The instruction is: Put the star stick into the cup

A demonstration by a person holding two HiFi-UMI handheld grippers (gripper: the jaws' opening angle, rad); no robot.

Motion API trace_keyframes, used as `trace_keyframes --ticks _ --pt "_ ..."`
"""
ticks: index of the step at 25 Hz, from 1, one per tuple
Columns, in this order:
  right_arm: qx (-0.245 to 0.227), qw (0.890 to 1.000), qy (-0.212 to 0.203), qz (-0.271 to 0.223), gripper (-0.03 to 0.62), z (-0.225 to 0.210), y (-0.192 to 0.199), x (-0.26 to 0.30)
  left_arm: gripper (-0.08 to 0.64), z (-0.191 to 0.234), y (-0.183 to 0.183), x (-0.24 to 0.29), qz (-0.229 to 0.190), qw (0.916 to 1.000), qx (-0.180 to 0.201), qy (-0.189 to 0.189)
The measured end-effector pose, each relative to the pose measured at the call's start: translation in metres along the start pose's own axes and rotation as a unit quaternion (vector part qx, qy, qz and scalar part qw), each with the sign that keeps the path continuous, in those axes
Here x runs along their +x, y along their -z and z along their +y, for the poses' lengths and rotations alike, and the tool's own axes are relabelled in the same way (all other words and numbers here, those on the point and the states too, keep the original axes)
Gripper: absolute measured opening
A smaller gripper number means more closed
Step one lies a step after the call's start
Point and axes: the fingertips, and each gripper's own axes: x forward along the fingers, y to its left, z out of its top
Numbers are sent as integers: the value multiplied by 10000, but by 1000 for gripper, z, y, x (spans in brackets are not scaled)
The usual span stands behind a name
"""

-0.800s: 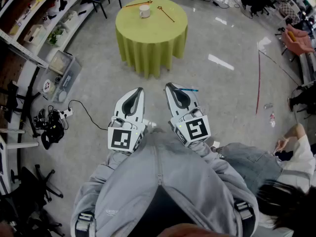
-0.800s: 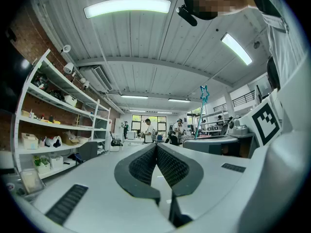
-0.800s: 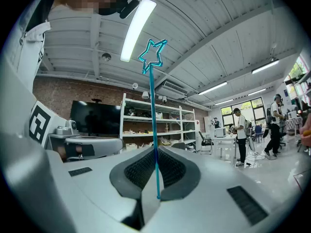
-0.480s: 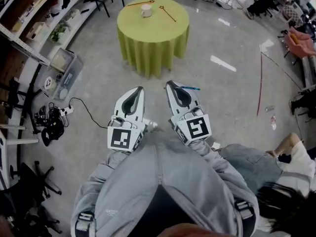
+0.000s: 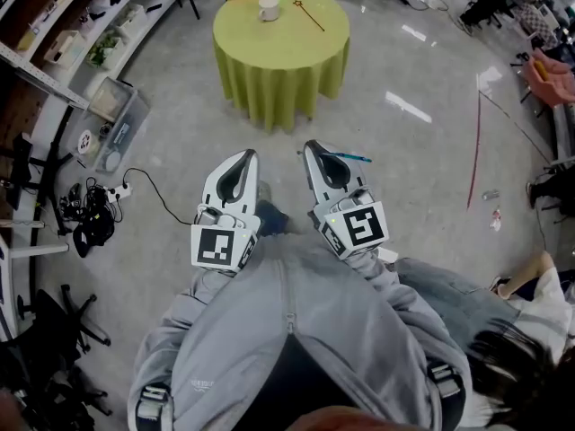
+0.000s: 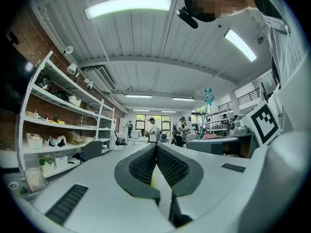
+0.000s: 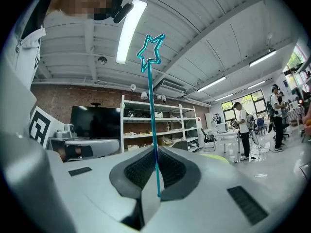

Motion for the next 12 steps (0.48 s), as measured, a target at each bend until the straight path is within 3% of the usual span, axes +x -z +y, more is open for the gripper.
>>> trace_keyframes --ticks 12 --pt "-68 9993 81 358 38 -30 14 99 17 77 11 69 64 9997 -158 192"
